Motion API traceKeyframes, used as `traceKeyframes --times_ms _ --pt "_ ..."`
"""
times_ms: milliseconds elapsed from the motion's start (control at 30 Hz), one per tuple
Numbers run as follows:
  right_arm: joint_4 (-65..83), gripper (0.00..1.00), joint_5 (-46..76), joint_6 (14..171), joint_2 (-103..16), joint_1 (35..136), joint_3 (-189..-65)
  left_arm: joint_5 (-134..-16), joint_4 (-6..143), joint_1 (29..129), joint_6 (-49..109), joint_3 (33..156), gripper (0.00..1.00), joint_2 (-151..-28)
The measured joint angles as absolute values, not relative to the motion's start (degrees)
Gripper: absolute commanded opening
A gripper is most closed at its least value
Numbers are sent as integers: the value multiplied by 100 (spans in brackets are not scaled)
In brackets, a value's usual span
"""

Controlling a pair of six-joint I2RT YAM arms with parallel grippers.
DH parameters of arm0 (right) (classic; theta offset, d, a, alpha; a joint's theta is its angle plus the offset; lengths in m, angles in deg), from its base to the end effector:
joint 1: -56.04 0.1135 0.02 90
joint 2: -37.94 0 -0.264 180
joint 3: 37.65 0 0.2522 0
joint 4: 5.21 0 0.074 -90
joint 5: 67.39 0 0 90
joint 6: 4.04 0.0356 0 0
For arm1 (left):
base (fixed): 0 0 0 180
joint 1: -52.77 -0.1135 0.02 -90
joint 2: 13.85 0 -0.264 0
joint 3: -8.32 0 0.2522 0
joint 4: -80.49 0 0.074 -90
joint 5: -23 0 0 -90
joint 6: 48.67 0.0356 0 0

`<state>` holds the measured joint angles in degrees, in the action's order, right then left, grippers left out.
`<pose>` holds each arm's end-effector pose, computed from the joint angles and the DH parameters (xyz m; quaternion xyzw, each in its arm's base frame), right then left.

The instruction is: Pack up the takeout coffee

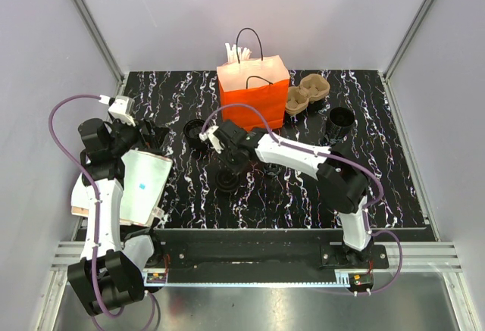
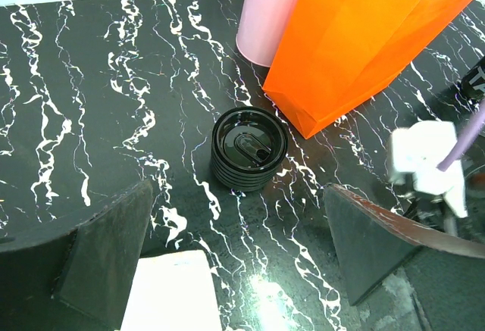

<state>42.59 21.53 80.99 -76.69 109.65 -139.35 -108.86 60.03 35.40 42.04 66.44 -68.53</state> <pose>0.2542 0.3461 0.2014 -0.4754 0.8427 0.1124 0.2265 0.2125 0.0416 0.3146 0.1014 0.7738 -0.1964 0.5937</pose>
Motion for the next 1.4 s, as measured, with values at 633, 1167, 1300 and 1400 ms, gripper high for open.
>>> traceKeyframes --times_ms 633,1167,1300,1400 --pt "5350 0 2343 6687 -6204 9616 -14912 -11164 6040 3540 4169 6570 99 -6853" --pt "5470 2 1545 6219 -6016 8589 -13854 -11337 6040 3540 4172 6563 99 -6853" --pt "5470 2 1434 6213 -6021 8589 -13660 -11354 6038 3540 4172 6554 99 -6853" --pt "5424 1 1397 6215 -6038 8589 -13596 -11356 6042 3538 4172 6554 99 -6853"
